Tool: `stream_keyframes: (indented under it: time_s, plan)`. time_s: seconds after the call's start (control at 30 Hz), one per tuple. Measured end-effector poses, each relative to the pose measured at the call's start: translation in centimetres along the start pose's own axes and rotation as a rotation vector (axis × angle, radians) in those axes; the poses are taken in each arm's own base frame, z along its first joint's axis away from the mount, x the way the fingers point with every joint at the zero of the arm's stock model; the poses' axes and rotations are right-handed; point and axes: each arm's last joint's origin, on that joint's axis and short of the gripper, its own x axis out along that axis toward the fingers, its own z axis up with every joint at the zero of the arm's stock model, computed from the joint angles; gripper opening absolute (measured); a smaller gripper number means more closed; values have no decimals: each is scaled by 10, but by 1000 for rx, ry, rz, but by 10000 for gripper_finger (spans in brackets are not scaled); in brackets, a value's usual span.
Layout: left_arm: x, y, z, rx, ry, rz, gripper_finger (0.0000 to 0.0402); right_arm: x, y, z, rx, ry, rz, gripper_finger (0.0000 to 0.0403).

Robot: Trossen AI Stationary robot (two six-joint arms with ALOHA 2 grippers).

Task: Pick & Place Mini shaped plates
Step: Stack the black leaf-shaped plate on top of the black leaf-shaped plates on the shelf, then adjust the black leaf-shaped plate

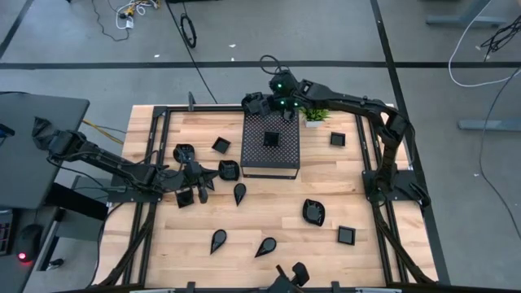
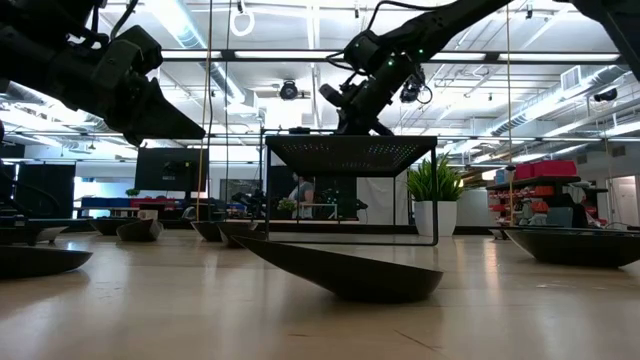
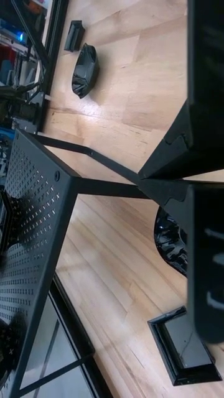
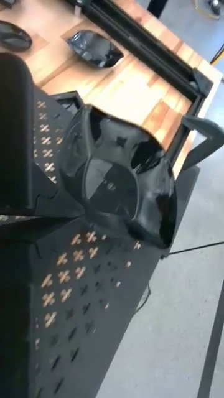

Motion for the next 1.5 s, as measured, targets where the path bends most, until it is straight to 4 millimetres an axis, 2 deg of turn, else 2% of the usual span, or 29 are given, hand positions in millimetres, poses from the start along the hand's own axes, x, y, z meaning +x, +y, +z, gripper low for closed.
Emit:
stream_keyframes:
  time_s: [0.23,0.47,0.57,0.7,0.8,0.9,1.07,1.2,1.3,1.4,1.5]
  plan:
    - [0,0,0,-2,1,-1,16,6,-1,-1,-18,-6,-18,8]
    - [0,0,0,-3,1,-1,16,-5,2,3,-75,-90,-122,9]
    - [0,1,0,-18,1,6,16,-15,17,-1,-143,-124,-143,9]
    - [6,8,9,-14,36,99,9,-41,55,-16,-288,-182,-181,6]
    - [12,18,30,46,114,213,5,-65,91,-42,-418,-199,-205,3]
    - [18,34,55,98,162,325,6,-84,126,-76,-518,-192,-204,6]
    - [31,78,92,117,152,354,4,-111,168,-143,-567,-151,-190,7]
    - [44,122,107,27,108,324,3,-137,185,-199,-532,-165,-200,4]
    - [64,146,111,-14,48,229,2,-151,189,-240,-524,-211,-202,5]
    - [89,164,114,-32,25,178,2,-157,188,-269,-454,-269,-174,8]
    - [116,182,117,-36,63,241,2,-156,182,-287,-386,-284,-164,7]
